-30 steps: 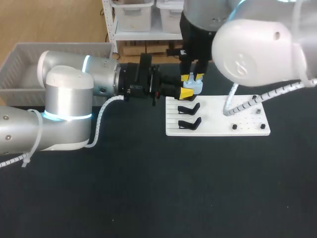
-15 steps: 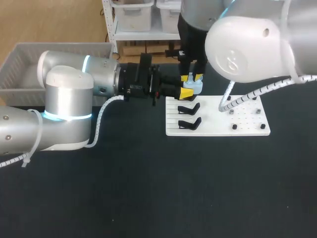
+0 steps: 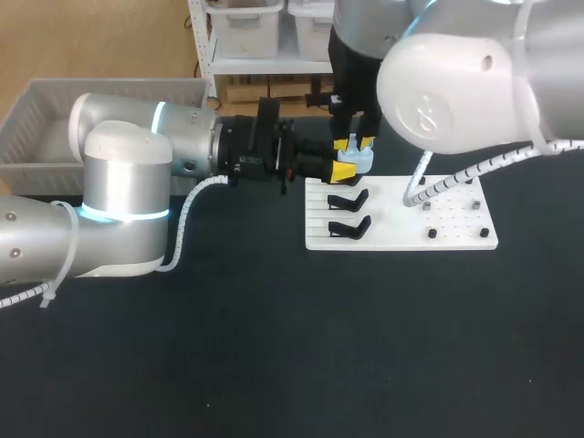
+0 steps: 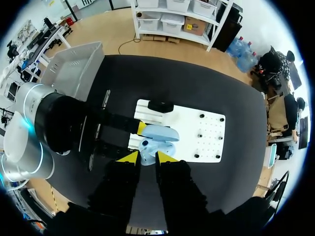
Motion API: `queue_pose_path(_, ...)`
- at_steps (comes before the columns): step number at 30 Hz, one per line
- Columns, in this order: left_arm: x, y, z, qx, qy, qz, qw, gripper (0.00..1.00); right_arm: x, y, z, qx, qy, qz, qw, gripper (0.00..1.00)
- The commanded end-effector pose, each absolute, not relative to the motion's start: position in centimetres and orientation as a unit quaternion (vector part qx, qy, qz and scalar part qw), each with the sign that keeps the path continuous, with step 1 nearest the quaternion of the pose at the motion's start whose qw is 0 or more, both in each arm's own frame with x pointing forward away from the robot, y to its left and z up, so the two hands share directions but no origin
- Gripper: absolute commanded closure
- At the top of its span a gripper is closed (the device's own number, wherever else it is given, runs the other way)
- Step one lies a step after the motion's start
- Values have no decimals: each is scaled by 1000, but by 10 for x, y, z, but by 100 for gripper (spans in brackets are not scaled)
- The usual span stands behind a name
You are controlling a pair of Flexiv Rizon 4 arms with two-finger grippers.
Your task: Pick up each earbud case from the left stands, insert the matching earbuds, close the lid, and place the case in the box.
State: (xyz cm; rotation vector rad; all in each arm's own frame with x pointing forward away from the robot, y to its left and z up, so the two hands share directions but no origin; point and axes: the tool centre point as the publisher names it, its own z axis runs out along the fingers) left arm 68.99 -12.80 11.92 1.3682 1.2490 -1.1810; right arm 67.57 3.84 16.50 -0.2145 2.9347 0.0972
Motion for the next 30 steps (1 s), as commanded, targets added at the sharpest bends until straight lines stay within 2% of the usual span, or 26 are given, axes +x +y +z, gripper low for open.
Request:
queue_pose_path(1, 689, -128, 118, 554, 506, -477, 458, 100, 677, 39, 164, -73, 992, 33, 98, 100)
queue_pose_path(30, 689, -128, 118, 554, 506, -477, 458, 100, 683, 43, 155, -76, 993, 28, 89, 100)
